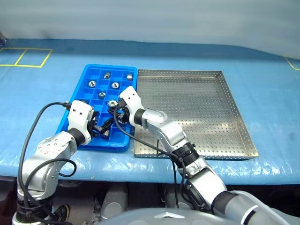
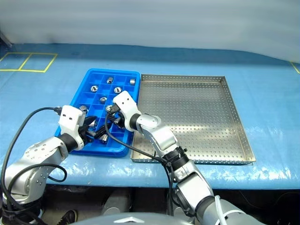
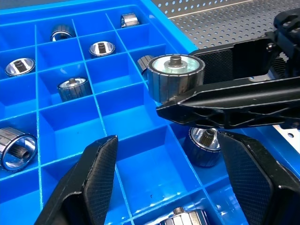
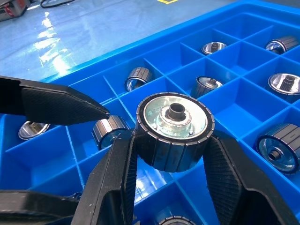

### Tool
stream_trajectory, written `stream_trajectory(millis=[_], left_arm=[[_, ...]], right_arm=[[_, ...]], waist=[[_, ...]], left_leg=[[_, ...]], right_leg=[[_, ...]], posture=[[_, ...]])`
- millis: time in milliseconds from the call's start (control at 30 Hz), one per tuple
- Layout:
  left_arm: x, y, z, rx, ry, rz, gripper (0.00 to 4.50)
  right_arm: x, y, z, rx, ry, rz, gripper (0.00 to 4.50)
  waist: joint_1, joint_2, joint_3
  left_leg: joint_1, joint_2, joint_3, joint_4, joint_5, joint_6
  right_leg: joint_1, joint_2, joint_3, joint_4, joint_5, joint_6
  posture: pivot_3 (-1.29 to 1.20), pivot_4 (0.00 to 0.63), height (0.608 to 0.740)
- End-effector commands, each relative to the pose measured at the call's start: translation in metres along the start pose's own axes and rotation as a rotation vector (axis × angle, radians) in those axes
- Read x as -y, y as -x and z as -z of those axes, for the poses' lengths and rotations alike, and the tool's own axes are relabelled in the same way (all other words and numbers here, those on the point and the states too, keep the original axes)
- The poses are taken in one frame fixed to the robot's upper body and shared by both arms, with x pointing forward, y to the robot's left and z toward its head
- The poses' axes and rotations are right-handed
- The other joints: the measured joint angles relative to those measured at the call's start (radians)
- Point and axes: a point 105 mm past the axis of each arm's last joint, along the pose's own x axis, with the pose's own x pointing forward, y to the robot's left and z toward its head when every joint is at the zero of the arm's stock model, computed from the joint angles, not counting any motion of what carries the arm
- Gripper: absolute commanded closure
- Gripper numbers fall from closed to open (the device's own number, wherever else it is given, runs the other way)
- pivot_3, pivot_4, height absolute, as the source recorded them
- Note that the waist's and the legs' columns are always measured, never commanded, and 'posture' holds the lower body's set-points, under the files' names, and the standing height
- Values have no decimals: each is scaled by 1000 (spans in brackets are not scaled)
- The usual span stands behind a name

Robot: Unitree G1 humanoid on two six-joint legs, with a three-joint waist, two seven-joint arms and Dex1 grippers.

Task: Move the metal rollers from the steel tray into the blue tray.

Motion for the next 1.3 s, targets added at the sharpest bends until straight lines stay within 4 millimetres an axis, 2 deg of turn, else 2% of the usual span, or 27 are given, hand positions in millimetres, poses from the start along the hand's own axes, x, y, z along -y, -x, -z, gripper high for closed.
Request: stream_trajectory(millis=[33, 167, 267, 333, 467, 567, 667, 733, 833, 900, 1000, 1033, 1133, 1300], left_arm=[[7, 0, -9, 38, -21, 14, 801], [10, -2, -8, 34, -18, 18, 801], [13, -6, -7, 31, -13, 35, 801], [15, -8, -7, 30, -13, 43, 801], [24, -14, -11, 55, -1, 80, 801], [30, -21, -13, 65, -8, 94, 801], [31, -27, -20, 106, -7, 94, 801], [25, -28, -25, 136, -13, 69, 801], [19, -33, -26, 150, -28, 47, 801], [25, -37, -25, 150, -28, 84, 801], [31, -39, -27, 166, -31, 118, 801], [30, -39, -27, 170, -25, 121, 801], [30, -40, -27, 172, -35, 134, 801], [30, -38, -23, 148, -51, 156, 801]], right_arm=[[6, -2, -15, 51, 13, -2, 2684], [12, -5, -15, 52, 28, 24, 1618], [20, 0, -33, 163, 31, 80, 619], [22, 3, -42, 216, 30, 92, 619], [36, 25, -59, 315, -1, 172, 619], [57, 52, -59, 342, 11, 298, 619], [80, 87, -50, 341, 26, 451, 619], [90, 114, -37, 321, 15, 514, 619], [89, 142, -11, 238, 38, 485, 619], [86, 155, 11, 141, 62, 444, 619], [88, 172, 28, 44, 79, 434, 619], [87, 176, 29, 32, 94, 420, 619], [84, 185, 33, -12, 116, 377, 83], [84, 190, 28, -19, 153, 380, 35]], waist=[[4, 0, 0], [8, 0, 0], [10, 0, 0], [13, 0, 0], [17, 0, 0], [20, 0, 0], [23, 0, 0], [24, 0, 0], [15, 0, 0], [5, 0, 0], [-13, 0, 0], [-17, 0, 0], [-25, 0, 0], [-26, 0, 0]], left_leg=[[0, 0, 0, 0, 0, 0], [0, 0, 0, -1, 0, 0], [0, 0, 0, -1, 0, 0], [0, 0, 0, 0, 0, 0], [0, 0, 0, -1, 0, 0], [0, 0, 0, -1, 0, 0], [-1, -1, 0, 0, 0, 0], [-1, -1, 0, 0, 0, 0], [-1, -1, 0, 0, 0, 0], [-1, -1, 0, 0, 0, 0], [-1, -1, 1, 0, 0, 0], [-1, -1, 1, 0, 0, 0], [0, -1, 2, 1, 0, 0], [1, -1, 2, 2, 0, 1]], right_leg=[[0, 0, 0, 0, 0, 0], [0, 0, 0, 0, 0, -1], [0, 0, 0, 0, 0, -1], [0, 0, 0, 0, 0, -1], [0, 0, 0, 0, 0, -1], [0, 0, 0, 0, 0, -1], [0, -1, 0, -1, 0, -1], [0, -1, 0, -1, 0, -1], [0, -1, 0, -1, 0, -1], [0, -1, 0, -1, 0, -1], [0, -1, 1, -1, -2, 1], [0, -1, 1, -1, -2, 1], [1, -1, 2, -1, -3, 0], [2, -1, 2, -1, -3, 0]], posture=[[213, 150, 740], [211, 150, 740], [209, 150, 740], [203, 150, 740], [185, 150, 740], [168, 150, 740], [150, 150, 740], [140, 150, 740], [104, 150, 740], [80, 150, 740], [62, 150, 740], [57, 150, 740], [51, 150, 740], [50, 150, 740]])
